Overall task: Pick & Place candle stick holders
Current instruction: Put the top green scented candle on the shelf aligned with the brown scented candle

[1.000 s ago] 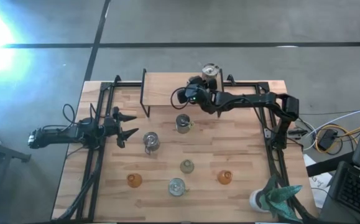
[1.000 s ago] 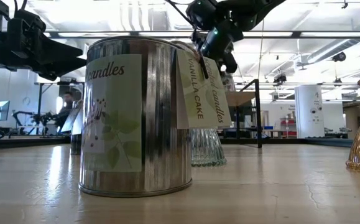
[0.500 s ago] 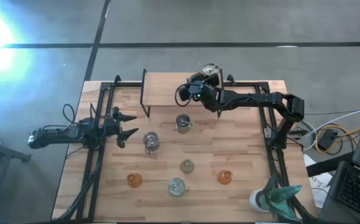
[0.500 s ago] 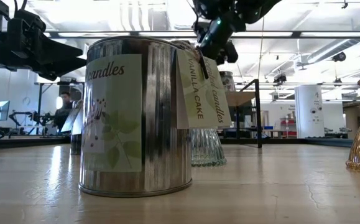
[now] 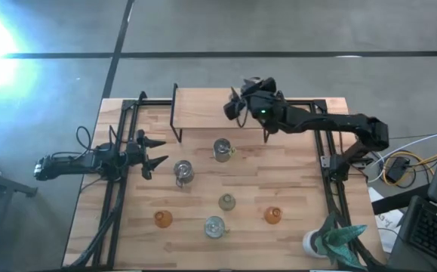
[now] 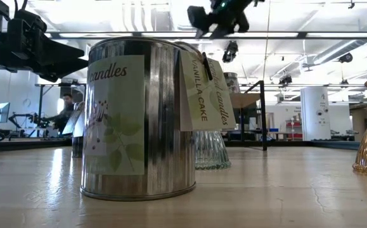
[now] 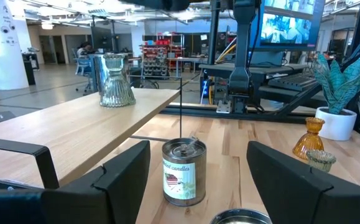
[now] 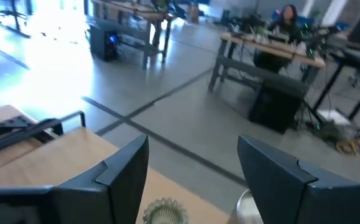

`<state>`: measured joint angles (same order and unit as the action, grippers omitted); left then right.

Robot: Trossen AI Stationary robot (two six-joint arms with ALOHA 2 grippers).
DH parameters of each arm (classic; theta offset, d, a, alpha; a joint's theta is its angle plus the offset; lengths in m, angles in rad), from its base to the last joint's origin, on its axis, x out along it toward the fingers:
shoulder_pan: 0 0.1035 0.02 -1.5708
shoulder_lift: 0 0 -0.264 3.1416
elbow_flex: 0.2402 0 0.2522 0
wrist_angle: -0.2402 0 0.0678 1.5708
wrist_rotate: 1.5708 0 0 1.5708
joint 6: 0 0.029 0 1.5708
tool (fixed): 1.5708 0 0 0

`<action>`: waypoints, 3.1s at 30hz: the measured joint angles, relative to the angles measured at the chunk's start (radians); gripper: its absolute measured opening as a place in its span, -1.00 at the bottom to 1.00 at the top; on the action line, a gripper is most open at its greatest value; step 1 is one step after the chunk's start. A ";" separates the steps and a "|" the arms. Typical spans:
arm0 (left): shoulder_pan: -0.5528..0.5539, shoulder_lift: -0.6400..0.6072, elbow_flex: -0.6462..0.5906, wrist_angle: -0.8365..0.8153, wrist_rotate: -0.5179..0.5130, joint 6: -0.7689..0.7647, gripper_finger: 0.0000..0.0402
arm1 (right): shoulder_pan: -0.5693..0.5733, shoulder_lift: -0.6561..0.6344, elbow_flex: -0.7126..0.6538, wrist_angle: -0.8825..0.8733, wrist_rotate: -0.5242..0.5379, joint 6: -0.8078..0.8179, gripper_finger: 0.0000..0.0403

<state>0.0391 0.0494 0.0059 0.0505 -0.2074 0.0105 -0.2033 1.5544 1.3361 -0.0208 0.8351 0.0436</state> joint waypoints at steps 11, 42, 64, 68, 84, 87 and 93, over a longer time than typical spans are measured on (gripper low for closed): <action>0.000 0.000 0.000 0.000 0.000 0.000 0.36 | 0.163 -0.219 0.001 -0.224 -0.028 -0.046 0.12; 0.000 0.000 0.000 0.000 0.000 0.000 0.36 | 0.553 -0.157 0.000 -0.572 -0.024 0.594 0.15; 0.000 0.000 0.000 0.000 0.000 0.000 0.36 | 0.502 0.036 -0.020 -0.581 -0.024 0.832 0.10; 0.000 0.000 0.000 0.000 0.000 0.000 0.36 | 0.478 0.051 -0.023 -0.609 -0.024 0.902 0.15; 0.000 0.000 0.000 0.000 0.000 0.000 0.36 | 0.389 0.049 -0.120 -0.657 -0.139 0.944 0.94; 0.000 0.000 0.000 0.000 0.000 0.000 0.36 | 0.382 0.058 -0.140 -0.642 -0.137 0.939 0.91; 0.000 0.000 0.000 0.000 0.000 0.000 0.36 | 0.377 0.067 -0.175 -0.624 -0.139 0.835 0.91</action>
<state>0.0391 0.0494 0.0059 0.0505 -0.2073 0.0105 0.1734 1.6215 1.1612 -0.6449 0.6957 0.8786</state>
